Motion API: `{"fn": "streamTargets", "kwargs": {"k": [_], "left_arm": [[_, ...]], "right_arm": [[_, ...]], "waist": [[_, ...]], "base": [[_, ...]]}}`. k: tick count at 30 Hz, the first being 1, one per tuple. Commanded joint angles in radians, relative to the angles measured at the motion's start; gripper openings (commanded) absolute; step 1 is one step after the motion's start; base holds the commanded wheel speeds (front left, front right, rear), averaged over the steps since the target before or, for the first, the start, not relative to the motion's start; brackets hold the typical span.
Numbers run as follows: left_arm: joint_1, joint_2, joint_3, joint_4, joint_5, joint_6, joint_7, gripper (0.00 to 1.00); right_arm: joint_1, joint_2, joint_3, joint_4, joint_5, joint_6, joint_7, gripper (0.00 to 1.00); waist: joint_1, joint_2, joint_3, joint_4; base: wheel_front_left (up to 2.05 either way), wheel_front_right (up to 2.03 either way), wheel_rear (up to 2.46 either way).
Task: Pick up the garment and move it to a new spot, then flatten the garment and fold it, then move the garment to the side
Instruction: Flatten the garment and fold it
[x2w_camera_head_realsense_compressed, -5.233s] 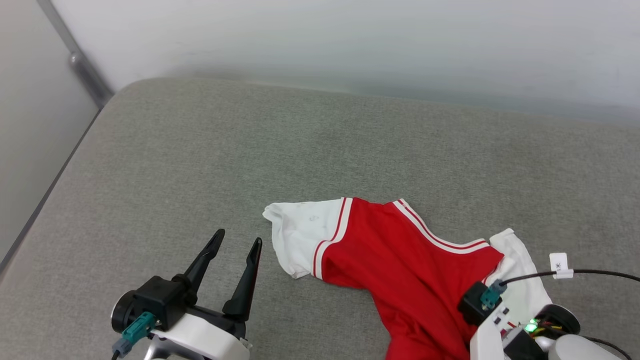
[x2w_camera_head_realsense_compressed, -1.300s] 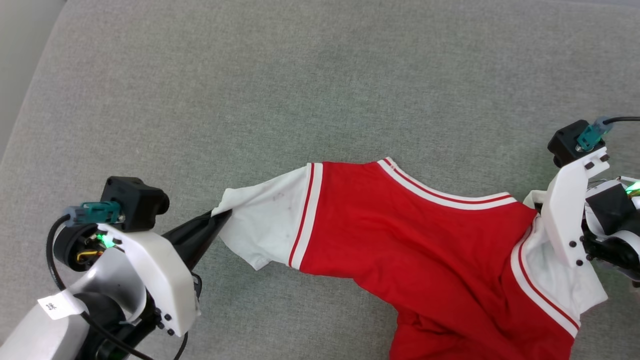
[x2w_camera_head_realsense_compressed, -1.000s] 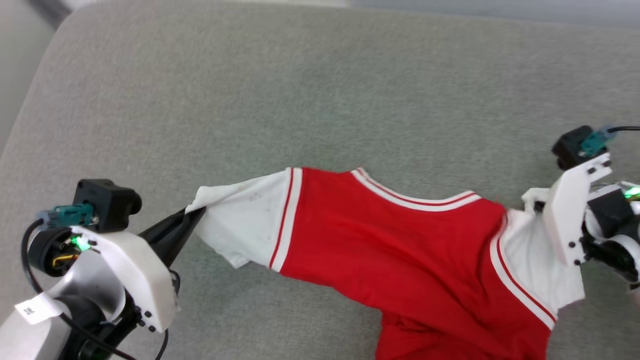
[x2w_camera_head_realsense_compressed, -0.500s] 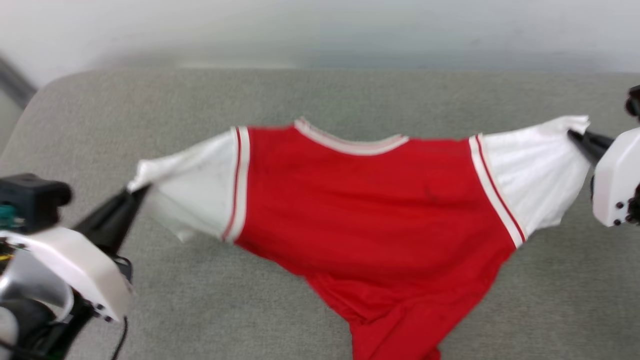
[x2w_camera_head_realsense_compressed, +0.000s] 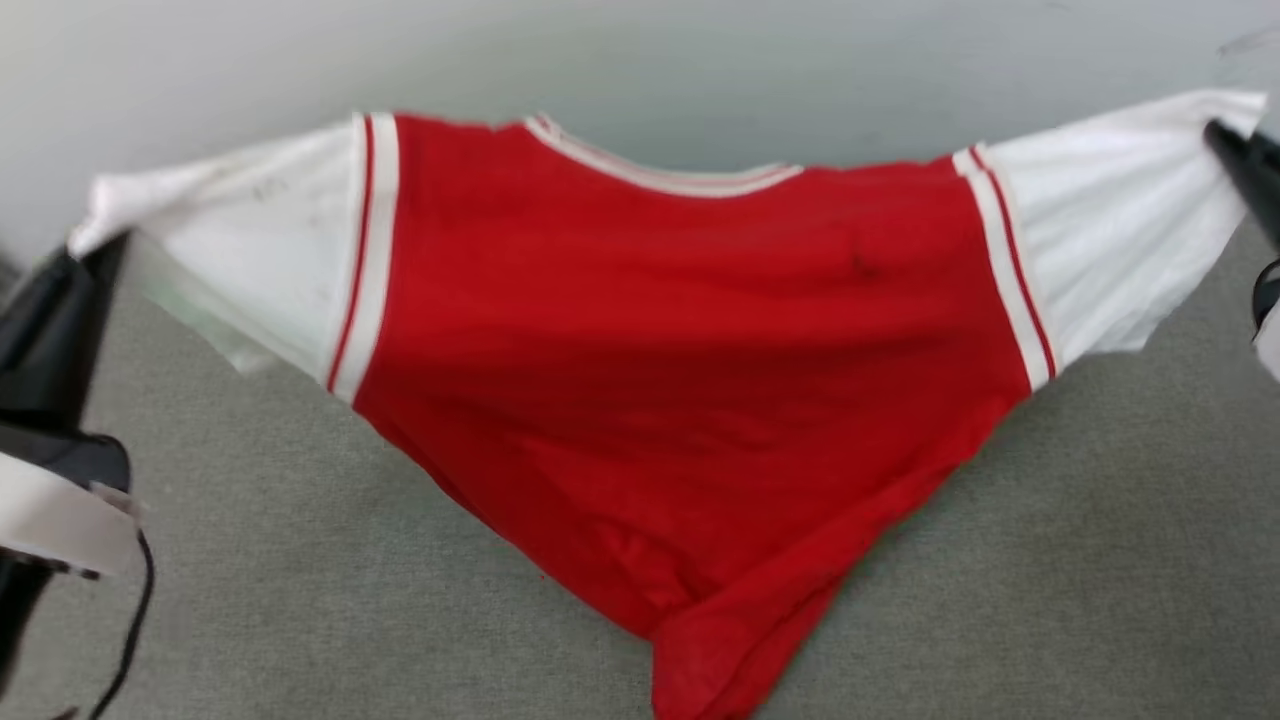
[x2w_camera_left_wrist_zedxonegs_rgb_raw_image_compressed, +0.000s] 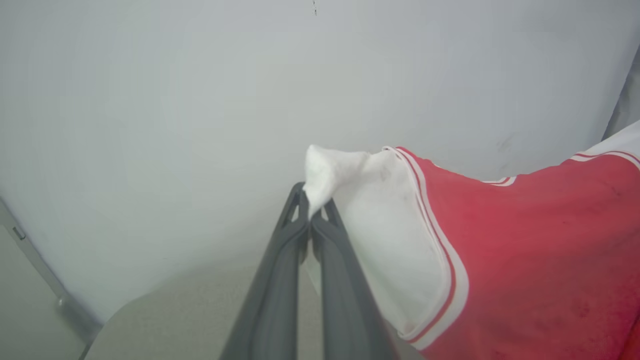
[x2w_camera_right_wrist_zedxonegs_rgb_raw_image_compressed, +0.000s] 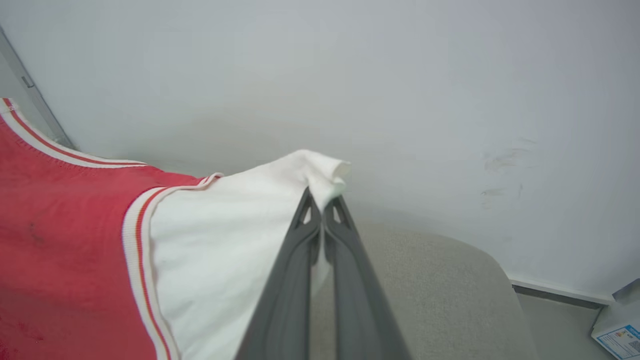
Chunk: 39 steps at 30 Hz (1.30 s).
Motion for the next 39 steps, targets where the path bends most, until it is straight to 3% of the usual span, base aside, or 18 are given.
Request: {"fn": "streamTargets", "kwargs": {"k": [1,14,23,27,39], "left_arm": [[-0.023,-0.001,0.022,-0.012,-0.004,0.009,-0.016,0.0],[-0.297,0.057,0.112,-0.001,-0.058,0.018,-0.023,0.0],[-0.62,0.096,0.055,0.176,-0.089,-0.03,-0.019,0.0],[-0.824,0.117,0.003,0.305,-0.079,-0.077,-0.017,0.0],[-1.39,-0.008,-0.166,0.748,0.016,-0.171,-0.148,0.0]], "right_arm": [[-0.026,0.016,-0.014,-0.014,-0.004,-0.001,-0.007,0.0],[-0.256,0.048,-0.041,-0.055,-0.088,-0.001,-0.025,0.0],[-0.517,0.058,-0.009,0.043,-0.16,-0.001,-0.034,0.0],[-0.676,0.063,0.006,0.131,-0.212,-0.001,-0.065,0.0],[-1.104,0.156,-0.047,0.468,-0.401,-0.001,-0.252,0.0]], "waist": [[0.0,-0.0001,0.006,-0.009],[0.0,-0.0001,0.089,-0.021],[0.0,-0.0001,0.242,-0.02],[0.0,-0.0001,0.337,-0.015],[0.0,-0.0001,0.526,0.035]], "base": [[0.0,0.0,0.0],[0.0,0.0,0.0],[0.0,0.0,0.0],[0.0,0.0,0.0],[0.0,0.0,0.0]]}}
